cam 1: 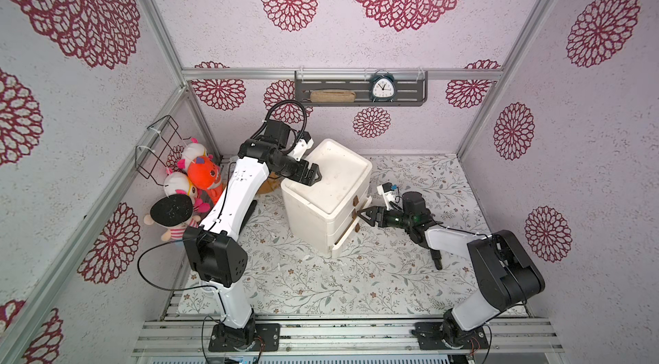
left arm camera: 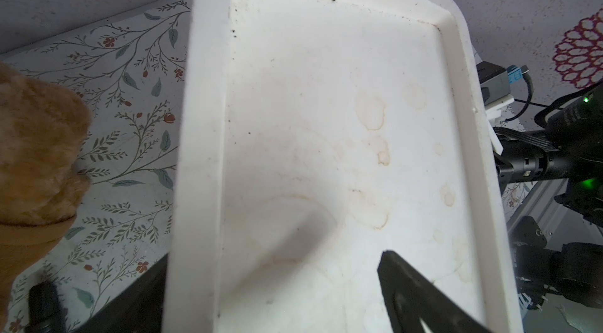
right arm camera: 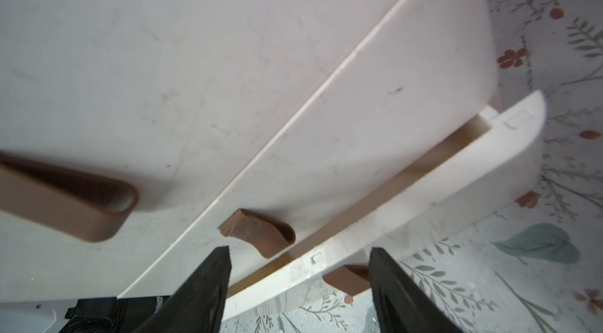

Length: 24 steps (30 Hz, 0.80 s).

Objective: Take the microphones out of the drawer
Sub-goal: Open the drawer in the storage box.

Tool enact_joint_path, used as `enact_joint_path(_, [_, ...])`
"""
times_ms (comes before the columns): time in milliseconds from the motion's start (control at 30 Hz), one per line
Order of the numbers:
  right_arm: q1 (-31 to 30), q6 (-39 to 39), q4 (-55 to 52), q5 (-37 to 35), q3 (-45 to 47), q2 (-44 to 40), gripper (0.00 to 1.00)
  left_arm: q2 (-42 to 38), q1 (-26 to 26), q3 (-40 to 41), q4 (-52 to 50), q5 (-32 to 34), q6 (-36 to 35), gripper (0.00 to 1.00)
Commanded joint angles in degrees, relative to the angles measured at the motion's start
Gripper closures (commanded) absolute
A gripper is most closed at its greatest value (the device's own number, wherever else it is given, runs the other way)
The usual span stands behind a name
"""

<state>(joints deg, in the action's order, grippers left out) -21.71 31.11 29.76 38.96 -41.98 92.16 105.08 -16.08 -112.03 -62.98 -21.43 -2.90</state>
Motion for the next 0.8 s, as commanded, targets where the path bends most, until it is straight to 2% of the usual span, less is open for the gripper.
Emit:
enact_joint_path(0, [0.43, 2.11, 7.63, 4.95, 0.33, 0.97, 0.32, -0.28, -1.59, 0.85, 0.49, -3.22, 0.13, 0.03])
enact_joint_path(633, [0.97, 10.37, 31.19, 14.63, 2.12, 11.20, 0.34, 0.10, -1.64, 0.34, 0.18, -2.82, 0.00, 0.03])
enact_joint_path(767, [0.90, 13.13, 35.15, 15.80, 1.20, 13.90, 0.39, -0.10, -1.60, 0.49, -0.03, -2.31, -0.35, 0.03])
